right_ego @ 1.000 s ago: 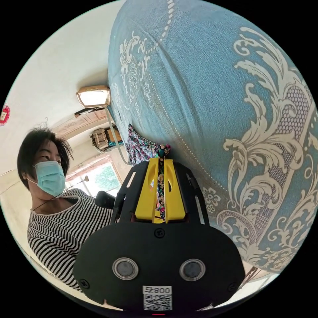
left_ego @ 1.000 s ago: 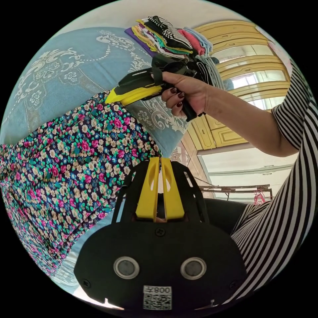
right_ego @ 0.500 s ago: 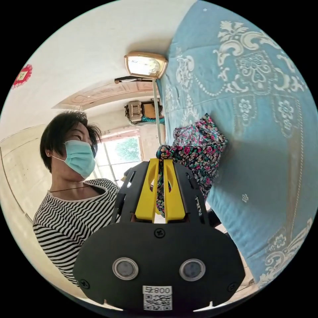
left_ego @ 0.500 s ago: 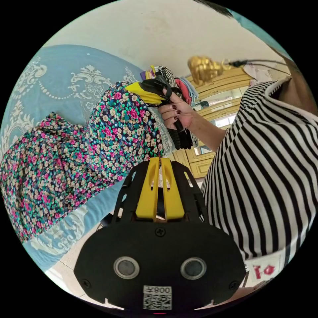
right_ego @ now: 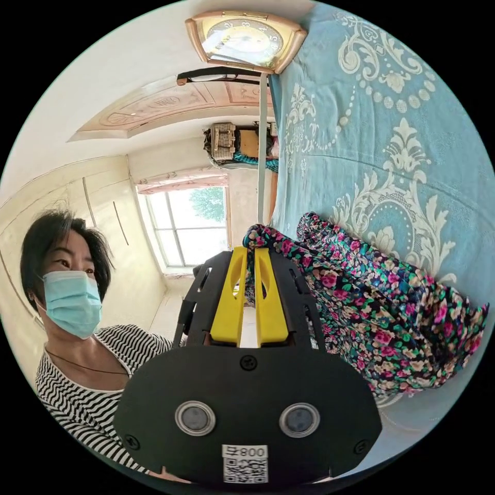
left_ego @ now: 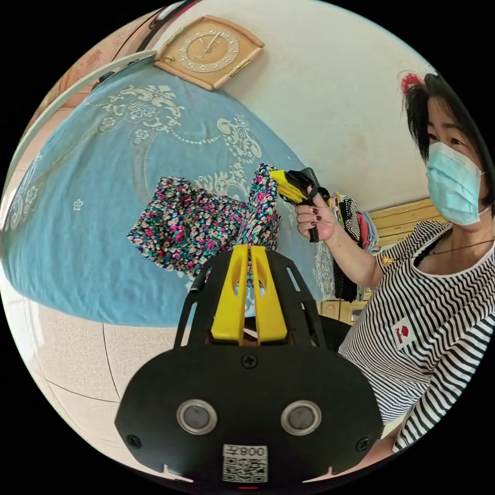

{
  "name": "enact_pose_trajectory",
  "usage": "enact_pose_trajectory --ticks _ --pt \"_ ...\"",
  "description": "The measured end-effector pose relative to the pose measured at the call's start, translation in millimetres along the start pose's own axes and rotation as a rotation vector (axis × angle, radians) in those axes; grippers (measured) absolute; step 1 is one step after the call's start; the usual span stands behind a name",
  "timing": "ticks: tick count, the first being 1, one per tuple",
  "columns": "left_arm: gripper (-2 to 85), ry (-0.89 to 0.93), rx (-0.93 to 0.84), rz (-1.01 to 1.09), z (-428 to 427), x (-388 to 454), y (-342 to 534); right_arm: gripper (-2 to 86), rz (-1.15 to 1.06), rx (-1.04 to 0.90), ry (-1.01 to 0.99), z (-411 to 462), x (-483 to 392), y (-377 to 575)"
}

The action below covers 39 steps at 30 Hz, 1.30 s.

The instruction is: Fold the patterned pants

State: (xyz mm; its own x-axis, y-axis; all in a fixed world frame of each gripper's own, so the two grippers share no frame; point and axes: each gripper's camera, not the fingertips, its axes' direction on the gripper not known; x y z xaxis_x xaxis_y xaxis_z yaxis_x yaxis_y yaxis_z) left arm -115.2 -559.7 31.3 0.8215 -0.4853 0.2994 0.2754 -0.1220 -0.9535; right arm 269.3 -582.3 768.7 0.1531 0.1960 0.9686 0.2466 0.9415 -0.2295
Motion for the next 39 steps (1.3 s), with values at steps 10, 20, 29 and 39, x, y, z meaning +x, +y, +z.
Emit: enact_pose_trajectory --ticks 10,20,29,39 --pt "0.6 -0.109 0.062 -0.125 -33.3 -78.4 18.2 2.6 -0.032 -0.095 0.167 92.6 -36.2 -49.3" --pt "0.2 -0.356 0.221 -0.290 -48.6 -108.4 36.7 2.3 -0.072 -0.125 0.299 146.8 -73.1 -77.2" --pt "0.1 -0.390 0.131 -0.006 2.8 -57.0 2.4 1.0 -0.340 -0.183 0.379 178.2 -149.8 -69.5" --pt "0.1 -0.487 0.190 -0.172 15.6 -93.3 4.7 0.1 -0.371 -0.343 0.636 232.0 -159.2 -85.1"
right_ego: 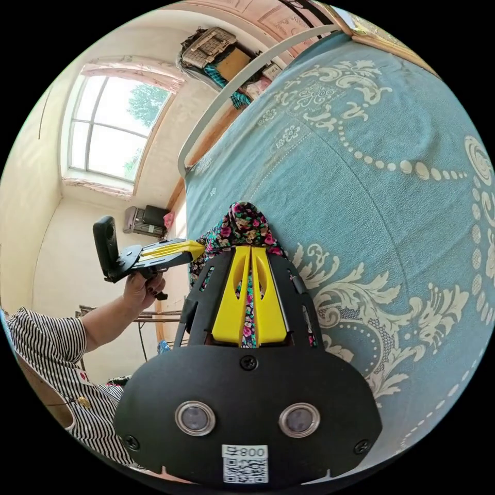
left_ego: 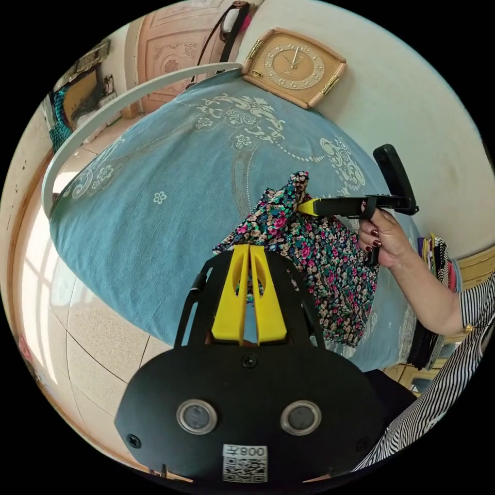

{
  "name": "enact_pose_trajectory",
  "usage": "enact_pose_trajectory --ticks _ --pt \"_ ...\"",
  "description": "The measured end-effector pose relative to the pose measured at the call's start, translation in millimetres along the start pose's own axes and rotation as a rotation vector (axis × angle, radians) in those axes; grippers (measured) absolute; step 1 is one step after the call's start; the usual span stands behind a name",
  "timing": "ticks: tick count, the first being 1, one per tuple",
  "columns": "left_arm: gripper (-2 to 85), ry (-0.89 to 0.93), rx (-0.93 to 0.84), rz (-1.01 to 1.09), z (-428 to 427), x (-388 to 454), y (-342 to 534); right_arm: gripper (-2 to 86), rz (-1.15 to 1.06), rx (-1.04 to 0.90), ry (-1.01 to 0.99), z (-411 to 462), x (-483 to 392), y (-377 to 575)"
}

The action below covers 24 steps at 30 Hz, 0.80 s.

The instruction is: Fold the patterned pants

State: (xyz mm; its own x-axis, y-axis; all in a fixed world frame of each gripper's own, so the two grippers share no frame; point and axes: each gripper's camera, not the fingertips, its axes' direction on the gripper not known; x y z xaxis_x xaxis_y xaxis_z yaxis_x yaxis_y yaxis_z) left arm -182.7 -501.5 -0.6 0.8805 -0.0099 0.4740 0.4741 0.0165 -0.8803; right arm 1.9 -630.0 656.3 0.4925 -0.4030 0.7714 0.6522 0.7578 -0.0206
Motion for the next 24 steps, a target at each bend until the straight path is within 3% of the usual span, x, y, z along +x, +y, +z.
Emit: enact_pose_trajectory --ticks 3,7,13,19,21,24 --pt "0.1 0.065 0.058 0.103 0.4 20.6 -5.8 0.1 -0.049 0.062 0.066 -14.8 -19.7 1.5" --pt "0.1 -0.106 -0.012 0.110 35.3 24.6 -26.3 0.0 -0.109 0.035 0.166 -1.1 -33.0 -17.0" --pt "0.4 -0.164 0.024 0.126 61.4 23.7 -24.7 0.1 -0.211 -0.074 0.267 23.9 -42.9 -39.4" --pt "0.4 -0.109 0.084 0.055 65.0 13.6 -28.1 0.1 -0.233 0.000 0.248 -11.6 -40.1 -33.9" --pt "0.4 -0.109 -0.008 0.028 87.0 4.5 -32.5 0.1 -0.252 -0.076 0.266 -1.2 -32.6 -36.6" --pt "0.5 -0.019 0.017 -0.051 97.3 -14.1 -33.6 0.3 -0.236 -0.147 0.253 5.8 -14.1 -40.6"
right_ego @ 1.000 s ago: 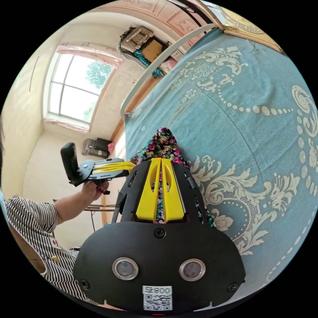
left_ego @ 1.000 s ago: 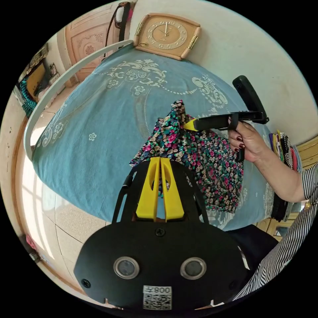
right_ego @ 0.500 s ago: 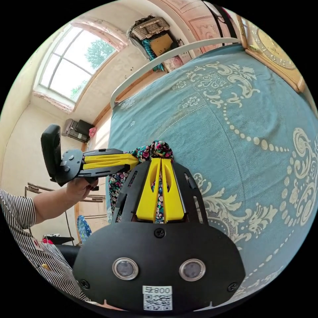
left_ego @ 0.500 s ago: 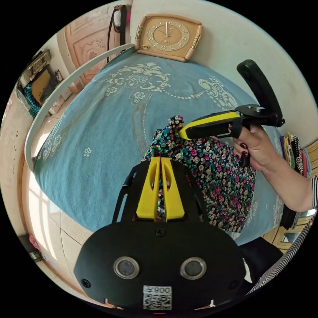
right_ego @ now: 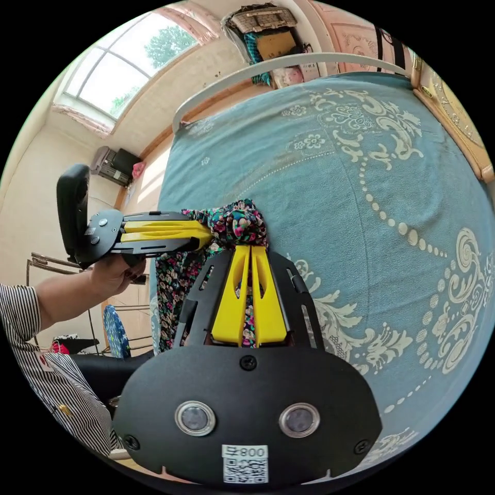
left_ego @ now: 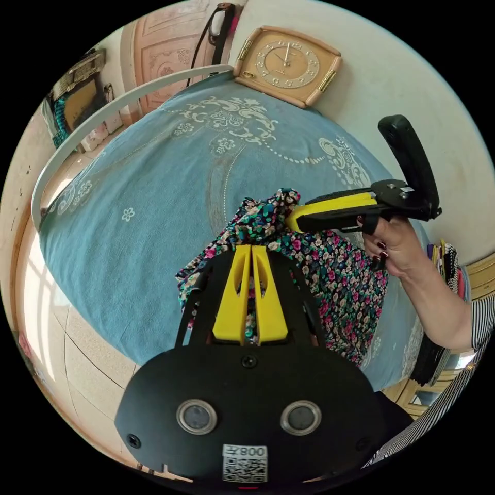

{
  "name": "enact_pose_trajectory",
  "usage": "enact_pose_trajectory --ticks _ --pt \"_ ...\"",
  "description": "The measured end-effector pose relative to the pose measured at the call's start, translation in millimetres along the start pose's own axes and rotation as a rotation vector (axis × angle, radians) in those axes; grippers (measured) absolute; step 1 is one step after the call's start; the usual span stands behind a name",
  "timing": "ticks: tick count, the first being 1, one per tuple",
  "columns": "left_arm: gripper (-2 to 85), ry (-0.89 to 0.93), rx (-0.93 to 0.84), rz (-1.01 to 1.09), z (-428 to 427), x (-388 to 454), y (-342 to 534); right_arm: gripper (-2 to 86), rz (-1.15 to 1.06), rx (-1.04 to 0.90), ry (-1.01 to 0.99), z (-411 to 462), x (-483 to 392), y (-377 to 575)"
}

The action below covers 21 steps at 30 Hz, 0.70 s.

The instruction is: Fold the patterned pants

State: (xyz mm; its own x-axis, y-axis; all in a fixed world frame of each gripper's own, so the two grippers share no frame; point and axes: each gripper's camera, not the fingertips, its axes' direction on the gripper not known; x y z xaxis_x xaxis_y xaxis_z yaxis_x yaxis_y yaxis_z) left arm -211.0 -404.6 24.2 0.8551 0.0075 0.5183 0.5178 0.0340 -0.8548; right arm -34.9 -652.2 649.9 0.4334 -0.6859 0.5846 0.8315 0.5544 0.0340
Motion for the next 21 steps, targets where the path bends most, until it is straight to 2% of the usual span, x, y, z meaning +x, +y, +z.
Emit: enact_pose_trajectory --ticks 2,6,9,11,14,18,21 --pt "0.7 0.062 0.076 -0.011 -9.4 -5.9 10.0 0.5 0.025 0.083 0.033 -22.6 7.9 12.3" --pt "1.4 0.230 0.013 -0.051 -5.7 -8.6 49.7 2.0 0.137 0.252 -0.055 -67.6 35.3 85.2" --pt "3.4 0.387 -0.141 -0.179 15.1 -12.3 92.0 5.7 0.298 0.220 -0.195 -62.7 63.2 154.4" --pt "6.3 0.566 -0.251 -0.306 41.6 -17.9 117.7 7.1 0.403 0.180 -0.308 -51.0 78.3 193.6" --pt "7.5 0.731 -0.285 -0.408 73.3 -23.3 128.8 7.8 0.543 0.146 -0.439 -28.8 93.6 244.6" --pt "6.7 0.818 -0.297 -0.410 102.5 -26.2 119.3 8.8 0.664 0.161 -0.680 2.2 113.6 282.2" --pt "4.2 0.845 -0.300 -0.448 116.5 -32.3 115.9 9.8 0.670 0.118 -0.671 16.1 122.5 291.9"
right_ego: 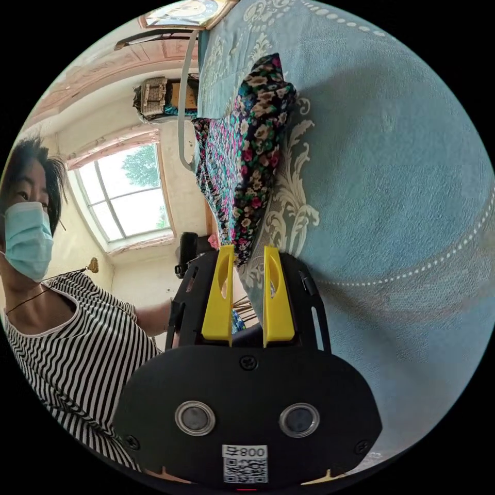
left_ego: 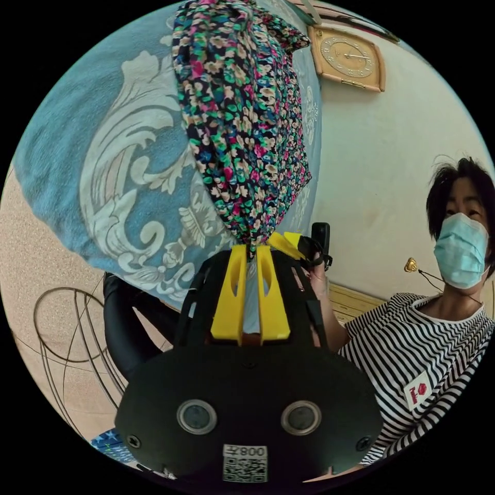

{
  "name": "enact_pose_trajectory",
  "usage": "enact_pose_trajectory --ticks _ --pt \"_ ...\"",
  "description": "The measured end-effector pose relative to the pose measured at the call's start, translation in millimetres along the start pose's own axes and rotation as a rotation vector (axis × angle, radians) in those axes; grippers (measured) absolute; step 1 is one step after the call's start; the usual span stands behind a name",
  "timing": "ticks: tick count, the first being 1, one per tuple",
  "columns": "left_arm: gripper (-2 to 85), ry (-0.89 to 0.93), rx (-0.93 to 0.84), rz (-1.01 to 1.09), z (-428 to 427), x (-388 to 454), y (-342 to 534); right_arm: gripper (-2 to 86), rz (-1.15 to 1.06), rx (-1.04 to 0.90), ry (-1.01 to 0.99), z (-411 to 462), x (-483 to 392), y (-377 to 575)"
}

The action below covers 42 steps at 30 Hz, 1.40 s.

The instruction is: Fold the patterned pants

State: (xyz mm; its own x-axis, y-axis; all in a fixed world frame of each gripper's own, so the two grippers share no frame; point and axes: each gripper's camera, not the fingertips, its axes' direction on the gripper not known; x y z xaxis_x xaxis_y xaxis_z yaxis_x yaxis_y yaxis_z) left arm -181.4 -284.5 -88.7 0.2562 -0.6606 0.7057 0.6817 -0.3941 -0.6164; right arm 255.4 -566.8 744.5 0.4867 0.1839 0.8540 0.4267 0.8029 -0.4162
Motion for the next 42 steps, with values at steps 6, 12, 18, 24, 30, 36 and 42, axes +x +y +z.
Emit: enact_pose_trajectory --ticks 6,12,18,24,30,36,42 --pt "2.3 0.077 0.031 -0.025 -4.7 -12.7 -0.4 6.3 -0.002 0.067 -0.101 -13.2 35.8 -12.4" --pt "1.7 0.115 0.040 -0.005 -8.8 -18.9 -0.7 1.6 0.005 0.144 -0.118 -41.9 71.8 -27.2" --pt "1.7 0.147 0.053 -0.005 -5.0 -21.2 2.2 6.7 0.084 0.121 -0.184 -45.2 117.7 -1.4" --pt "1.9 0.168 0.067 -0.012 -0.5 -19.9 10.3 9.9 0.112 0.046 -0.290 -19.3 149.2 15.2" --pt "3.2 0.157 0.086 0.008 -5.6 -11.0 22.8 4.9 0.086 0.055 -0.367 -1.9 175.9 10.7" --pt "10.3 0.215 0.206 -0.037 -30.9 -13.7 37.0 3.1 0.076 0.115 -0.472 -11.6 206.4 30.9" --pt "13.7 0.372 0.421 -0.066 -38.6 -10.4 29.6 2.5 0.046 0.129 -0.502 -16.9 227.3 49.2"
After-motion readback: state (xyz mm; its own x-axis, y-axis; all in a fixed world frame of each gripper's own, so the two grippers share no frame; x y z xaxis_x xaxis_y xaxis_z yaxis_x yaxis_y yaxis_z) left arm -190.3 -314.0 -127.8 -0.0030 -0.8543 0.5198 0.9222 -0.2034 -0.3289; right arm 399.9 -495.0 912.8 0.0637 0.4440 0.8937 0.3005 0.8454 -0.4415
